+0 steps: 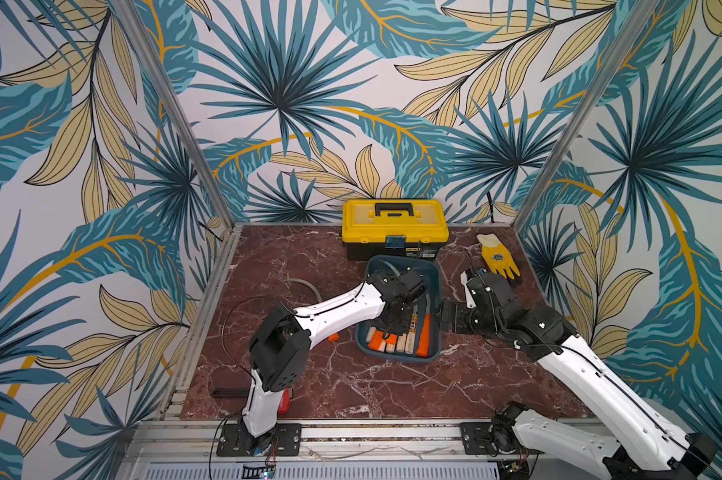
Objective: Put small sickles into storage boxes
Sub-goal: Place the sickle in the storage box.
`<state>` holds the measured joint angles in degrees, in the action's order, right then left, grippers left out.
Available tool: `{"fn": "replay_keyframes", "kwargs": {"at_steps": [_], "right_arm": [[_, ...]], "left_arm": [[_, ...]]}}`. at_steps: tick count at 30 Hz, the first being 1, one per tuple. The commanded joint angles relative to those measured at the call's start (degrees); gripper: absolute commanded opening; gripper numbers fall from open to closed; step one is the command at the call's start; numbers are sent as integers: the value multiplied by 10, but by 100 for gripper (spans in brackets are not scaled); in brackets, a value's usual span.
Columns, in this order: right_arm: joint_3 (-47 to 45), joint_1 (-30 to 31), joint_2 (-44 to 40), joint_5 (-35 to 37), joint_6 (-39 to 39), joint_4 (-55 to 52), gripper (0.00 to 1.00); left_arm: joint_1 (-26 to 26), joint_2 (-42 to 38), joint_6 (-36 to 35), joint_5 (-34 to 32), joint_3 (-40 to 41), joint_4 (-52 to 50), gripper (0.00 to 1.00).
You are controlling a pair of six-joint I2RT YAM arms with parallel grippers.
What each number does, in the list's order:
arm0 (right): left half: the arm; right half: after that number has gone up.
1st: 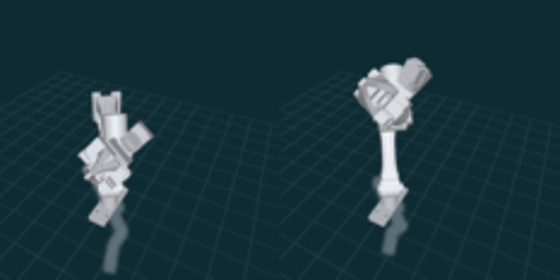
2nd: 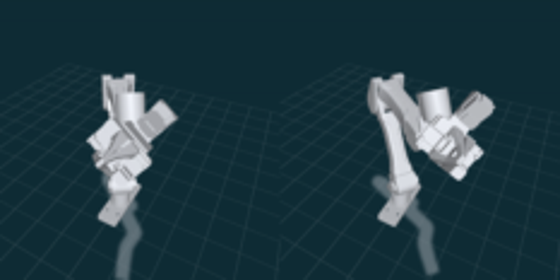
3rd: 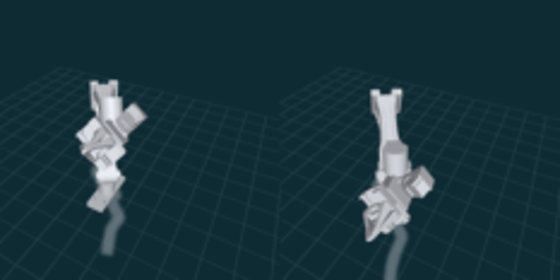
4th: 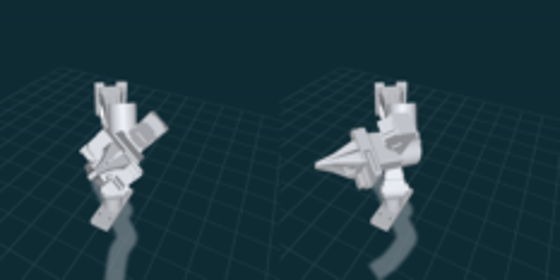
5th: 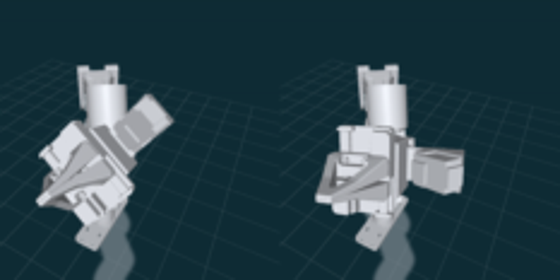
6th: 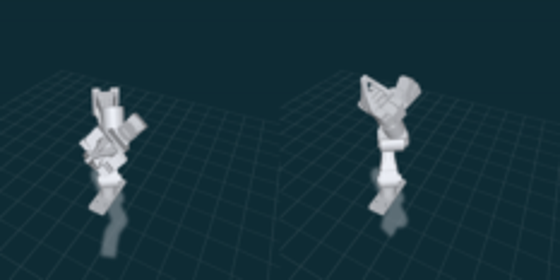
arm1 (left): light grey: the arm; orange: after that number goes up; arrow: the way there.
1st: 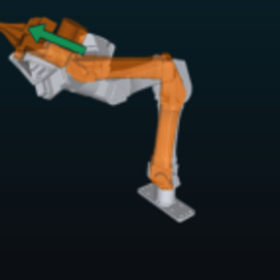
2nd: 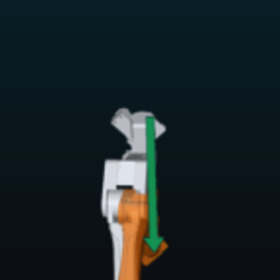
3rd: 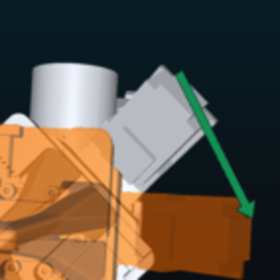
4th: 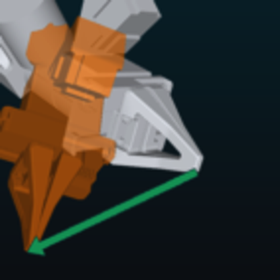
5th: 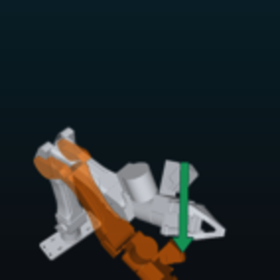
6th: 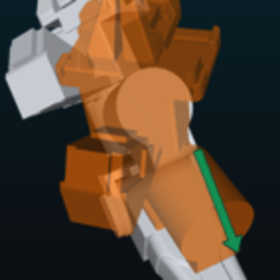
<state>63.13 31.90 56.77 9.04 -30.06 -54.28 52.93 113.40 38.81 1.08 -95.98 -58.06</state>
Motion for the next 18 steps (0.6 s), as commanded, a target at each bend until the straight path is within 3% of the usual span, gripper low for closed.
{"fn": "replay_keyframes", "kwargs": {"at_steps": [1,13,18], "right_arm": [[-19,-4,-23,20,-13,-37,100],[-26,-7,-45,22,-29,-48,100],[-23,-7,-43,22,-30,-49,100]], "left_arm": [[3,15,-5,9,-25,3,6],[3,75,-20,24,-39,7,9],[3,85,-29,28,-44,9,22]]}}
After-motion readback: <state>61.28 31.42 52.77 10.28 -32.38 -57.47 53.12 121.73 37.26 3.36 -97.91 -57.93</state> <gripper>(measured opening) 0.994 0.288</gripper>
